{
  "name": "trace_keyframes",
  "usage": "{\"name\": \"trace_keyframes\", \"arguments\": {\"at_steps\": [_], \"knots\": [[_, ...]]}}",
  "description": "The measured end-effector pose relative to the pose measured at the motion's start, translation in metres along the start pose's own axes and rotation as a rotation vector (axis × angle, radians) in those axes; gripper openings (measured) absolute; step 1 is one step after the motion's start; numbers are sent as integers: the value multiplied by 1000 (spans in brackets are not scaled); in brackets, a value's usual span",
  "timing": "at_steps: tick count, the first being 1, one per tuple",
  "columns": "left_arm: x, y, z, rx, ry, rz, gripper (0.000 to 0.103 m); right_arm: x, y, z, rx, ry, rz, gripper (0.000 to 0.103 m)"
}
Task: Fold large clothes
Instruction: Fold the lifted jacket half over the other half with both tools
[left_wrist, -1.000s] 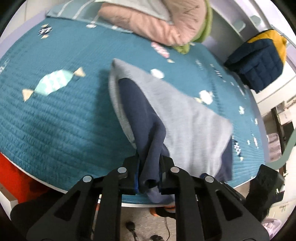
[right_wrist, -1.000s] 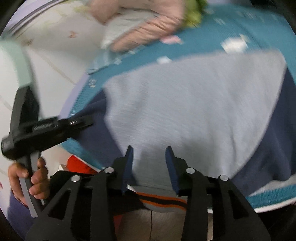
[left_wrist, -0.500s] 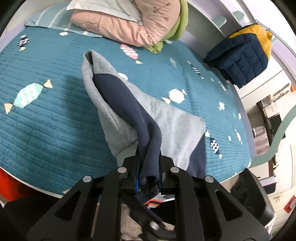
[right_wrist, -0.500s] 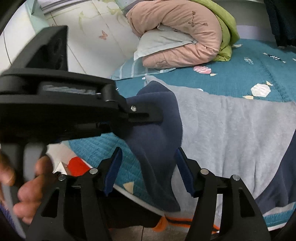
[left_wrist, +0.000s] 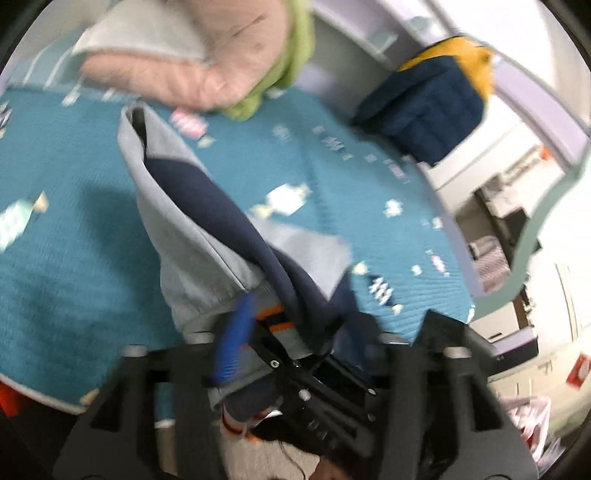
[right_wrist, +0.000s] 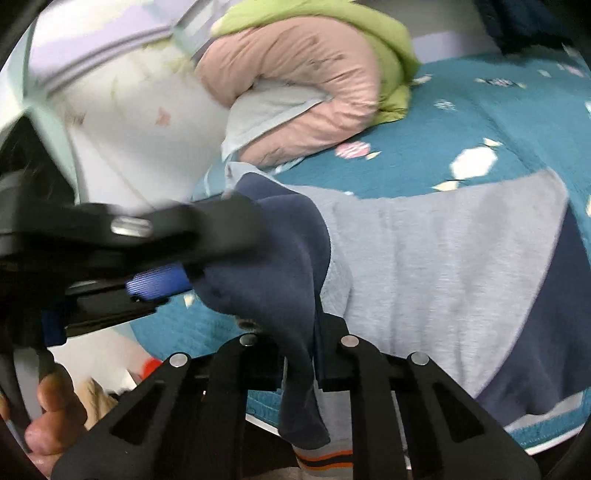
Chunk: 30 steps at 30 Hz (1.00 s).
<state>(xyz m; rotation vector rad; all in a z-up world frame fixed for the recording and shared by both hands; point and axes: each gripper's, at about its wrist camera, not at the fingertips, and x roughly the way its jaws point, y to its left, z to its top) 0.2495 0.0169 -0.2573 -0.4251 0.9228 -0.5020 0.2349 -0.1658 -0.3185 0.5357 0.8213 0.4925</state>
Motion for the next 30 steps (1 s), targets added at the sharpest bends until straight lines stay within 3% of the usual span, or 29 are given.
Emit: {"name": "trace_keyframes", "arguments": {"at_steps": [1,3,5,10,14,17,24,27,29,30], "knots": [[-6,-6,1,16,-43,-27,79,-10,-10,2,43,-18,0,11],[-11,-10,3,25,-79,-64,79,-28,-33,4,130,-54,-3,11],[-8,-7,4,5,-86,-35,82,-46,-60,1,222,-85,-23,11],[33,20,-4,-36,3,141,83,-68,-121,-17,405,-100,-122,11],[80,48,-28,-101,137,192,83,-61,-151,-32,489,-40,-177,11],[108,56,-45,-91,207,233,83,-63,-155,-32,494,-33,-175,11],[134,61,-59,-72,253,261,86,-73,-145,-27,427,-36,-214,12],[146,61,-63,-50,288,282,87,-67,-154,-31,452,9,-214,18],[149,58,-64,-43,287,286,87,-79,-159,-31,488,-6,-268,36],[149,57,-65,-37,287,289,87,-85,-160,-30,492,-26,-288,38]]}}
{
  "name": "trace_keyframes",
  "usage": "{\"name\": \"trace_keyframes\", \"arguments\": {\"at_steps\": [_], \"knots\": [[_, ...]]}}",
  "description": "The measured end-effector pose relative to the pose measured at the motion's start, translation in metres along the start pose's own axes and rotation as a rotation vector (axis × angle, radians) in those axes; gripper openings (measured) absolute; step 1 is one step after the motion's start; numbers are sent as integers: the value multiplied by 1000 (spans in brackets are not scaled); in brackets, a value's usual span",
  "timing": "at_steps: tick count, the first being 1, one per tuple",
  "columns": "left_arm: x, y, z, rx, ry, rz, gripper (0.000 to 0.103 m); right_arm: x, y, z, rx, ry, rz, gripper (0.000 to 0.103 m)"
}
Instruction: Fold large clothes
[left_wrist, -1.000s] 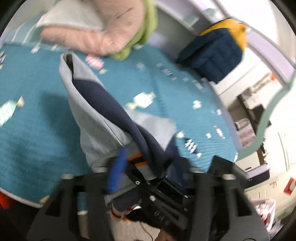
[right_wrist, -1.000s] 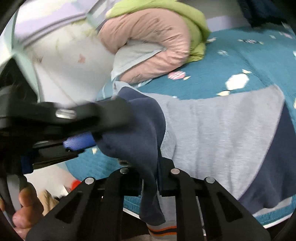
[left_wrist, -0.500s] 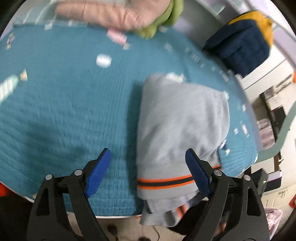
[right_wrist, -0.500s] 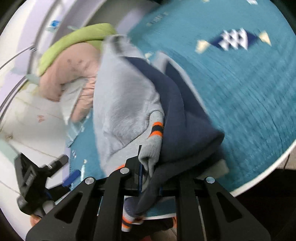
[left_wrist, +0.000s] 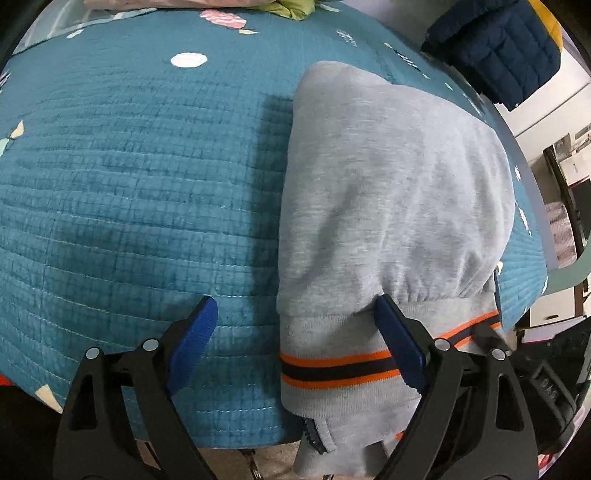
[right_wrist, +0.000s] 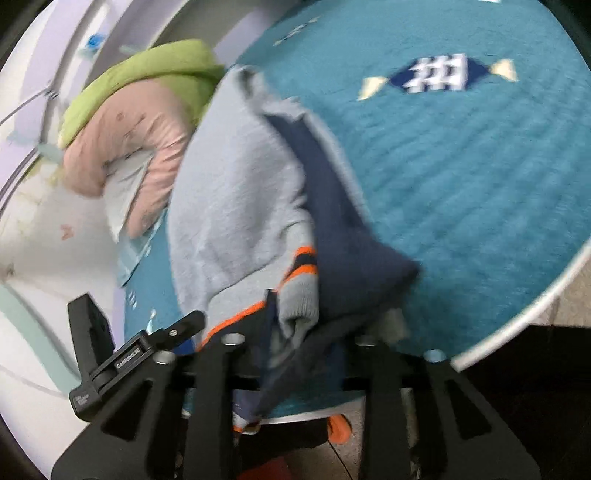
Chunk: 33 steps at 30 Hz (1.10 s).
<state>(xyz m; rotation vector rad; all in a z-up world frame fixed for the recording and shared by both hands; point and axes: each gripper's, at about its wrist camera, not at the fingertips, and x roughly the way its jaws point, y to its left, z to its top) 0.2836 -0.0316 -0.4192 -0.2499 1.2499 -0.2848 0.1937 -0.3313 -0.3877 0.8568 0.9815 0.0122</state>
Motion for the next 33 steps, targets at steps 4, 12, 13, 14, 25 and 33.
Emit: {"name": "trace_keyframes", "arguments": {"at_steps": [4,12,13,14,25,33], "knots": [[0,-5,-2,16,-1,7,87,-28,0,12,-18,-113,-14,38],[1,-19,-1,40,-1,34,87,-7,35,22,-215,-47,112,37],[1,-18,-2,35,-1,31,87,8,32,18,-208,9,79,36],[2,-19,0,32,-1,29,87,22,23,14,-191,50,13,29],[2,-22,1,29,7,39,87,3,-39,19,41,46,9,60],[3,-21,0,18,16,30,87,21,-57,13,146,149,107,60]]}}
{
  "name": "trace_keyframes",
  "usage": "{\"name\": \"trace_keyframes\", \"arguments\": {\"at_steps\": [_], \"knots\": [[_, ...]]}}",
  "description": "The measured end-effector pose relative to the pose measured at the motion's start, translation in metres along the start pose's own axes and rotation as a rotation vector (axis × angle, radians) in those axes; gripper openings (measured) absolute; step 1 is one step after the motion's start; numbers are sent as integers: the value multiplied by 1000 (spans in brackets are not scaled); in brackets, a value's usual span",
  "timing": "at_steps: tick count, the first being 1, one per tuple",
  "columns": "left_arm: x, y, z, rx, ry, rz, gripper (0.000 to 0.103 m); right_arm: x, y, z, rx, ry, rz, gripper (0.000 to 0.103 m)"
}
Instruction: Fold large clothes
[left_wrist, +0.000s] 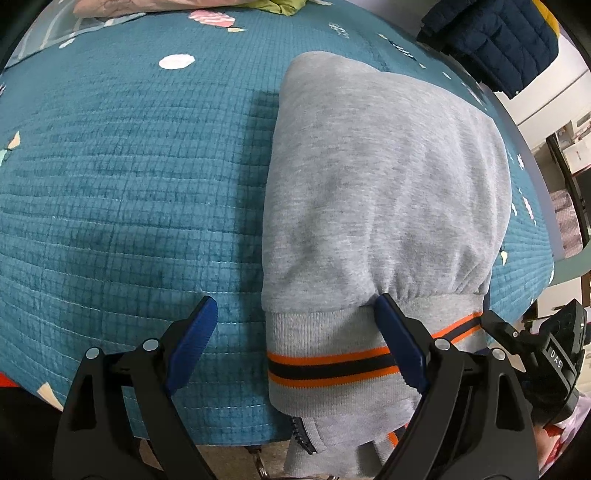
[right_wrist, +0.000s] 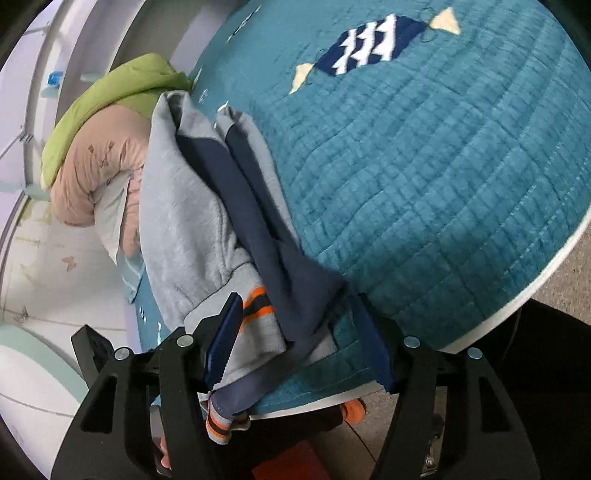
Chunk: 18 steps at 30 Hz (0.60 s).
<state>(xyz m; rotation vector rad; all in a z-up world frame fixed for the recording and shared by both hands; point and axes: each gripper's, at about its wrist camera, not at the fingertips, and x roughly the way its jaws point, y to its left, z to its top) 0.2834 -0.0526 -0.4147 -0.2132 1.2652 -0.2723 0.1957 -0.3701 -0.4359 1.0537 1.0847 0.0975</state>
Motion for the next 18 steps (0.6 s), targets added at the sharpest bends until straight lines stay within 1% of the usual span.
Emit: {"name": "trace_keyframes", "arguments": {"at_steps": [1,4,8,9,11,13,14,16,17,18], "knots": [[0,0,0,-2,0,0,87,5,2,-1,13,18,19,60],[0,0,-2,-3,6,-7,87,7,9,0,-7,25,8,60],[1,0,-5,-15,25,-42,87,13,14,4,12,44,36,60],[2,1,-6,-20,28,-48,87,16,18,6,15,48,50,60],[2,3,-6,-27,30,-55,87,16,14,4,37,60,123,60],[3,4,-6,-37,39,-77,87,19,17,5,26,62,132,60],[3,4,-6,-43,42,-83,87,23,15,8,37,55,139,60],[5,3,-5,-52,42,-95,87,28,6,13,114,12,158,60],[6,3,-4,-57,41,-107,87,33,6,15,127,-1,162,60],[7,3,-3,-63,42,-116,87,36,9,16,110,-4,153,61]]}}
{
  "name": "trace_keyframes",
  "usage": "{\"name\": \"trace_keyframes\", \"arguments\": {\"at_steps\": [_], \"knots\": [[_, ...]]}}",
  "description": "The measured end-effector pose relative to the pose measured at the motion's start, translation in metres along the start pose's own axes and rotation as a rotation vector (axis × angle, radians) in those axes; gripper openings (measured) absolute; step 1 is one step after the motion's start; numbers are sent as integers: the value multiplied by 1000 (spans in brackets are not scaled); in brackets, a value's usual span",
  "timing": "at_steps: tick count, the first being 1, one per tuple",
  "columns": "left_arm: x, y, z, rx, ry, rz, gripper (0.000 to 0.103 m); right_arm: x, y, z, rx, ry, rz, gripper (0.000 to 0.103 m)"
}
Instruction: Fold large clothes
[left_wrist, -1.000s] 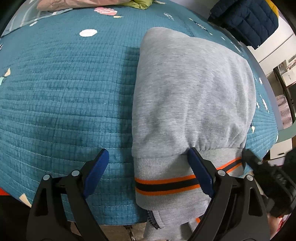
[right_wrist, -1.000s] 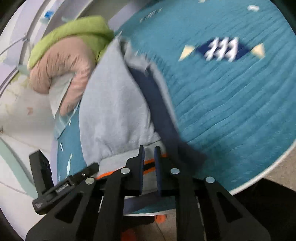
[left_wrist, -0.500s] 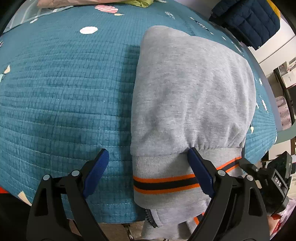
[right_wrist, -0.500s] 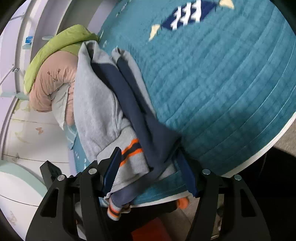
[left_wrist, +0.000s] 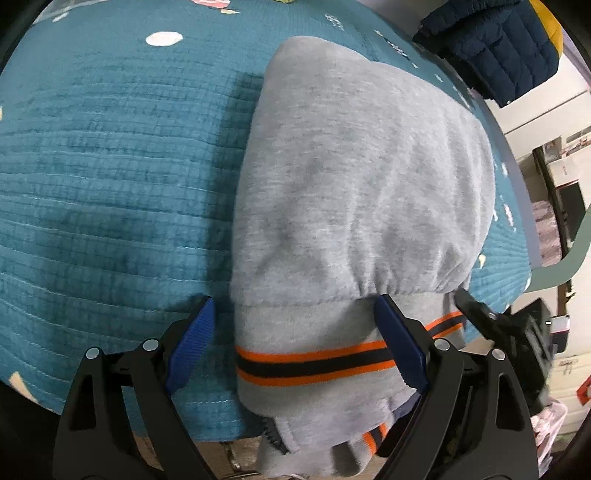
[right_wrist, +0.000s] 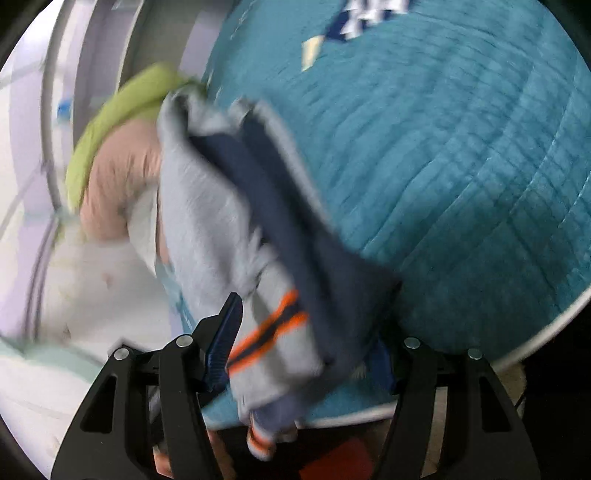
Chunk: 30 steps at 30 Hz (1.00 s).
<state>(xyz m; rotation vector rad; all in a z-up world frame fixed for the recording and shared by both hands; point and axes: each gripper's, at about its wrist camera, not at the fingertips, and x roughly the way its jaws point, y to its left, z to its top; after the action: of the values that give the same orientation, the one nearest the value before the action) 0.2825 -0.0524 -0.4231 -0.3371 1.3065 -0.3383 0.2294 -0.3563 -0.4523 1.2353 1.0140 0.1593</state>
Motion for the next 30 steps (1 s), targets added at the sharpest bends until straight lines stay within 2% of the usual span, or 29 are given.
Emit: {"name": "trace_keyframes", "arguments": {"at_steps": [1,3,5,7,9,12,13,14,16,18,20,24,30], "knots": [[2,1,1,-7,2,-3,87,3,6,-1,-30,2,-10,64],[3,5,2,-12,4,-7,87,2,14,-2,-55,5,3,63],[2,0,5,-1,1,-5,85,-3,21,-2,-57,1,60,53],[-1,-1,6,11,-11,-12,84,-2,23,-1,-68,-5,76,53],[3,2,7,-8,1,-30,84,12,15,2,-37,21,17,53],[5,0,7,-6,-4,-20,86,20,15,3,-35,10,19,52],[4,0,8,-2,-4,-19,86,22,19,4,-37,16,27,47],[4,-1,9,2,-5,-20,75,22,22,3,-38,14,37,38],[-3,-8,11,34,-27,-30,65,23,28,3,-25,19,85,30],[-10,-13,11,48,-48,-32,53,24,37,3,-49,17,83,28],[-19,-14,10,66,-75,-36,36,24,52,1,-81,10,97,27],[-42,-18,14,128,-137,-8,33,17,79,-3,-189,-3,86,26],[-99,-4,31,142,-248,-1,32,21,144,-21,-395,-4,107,26]]}}
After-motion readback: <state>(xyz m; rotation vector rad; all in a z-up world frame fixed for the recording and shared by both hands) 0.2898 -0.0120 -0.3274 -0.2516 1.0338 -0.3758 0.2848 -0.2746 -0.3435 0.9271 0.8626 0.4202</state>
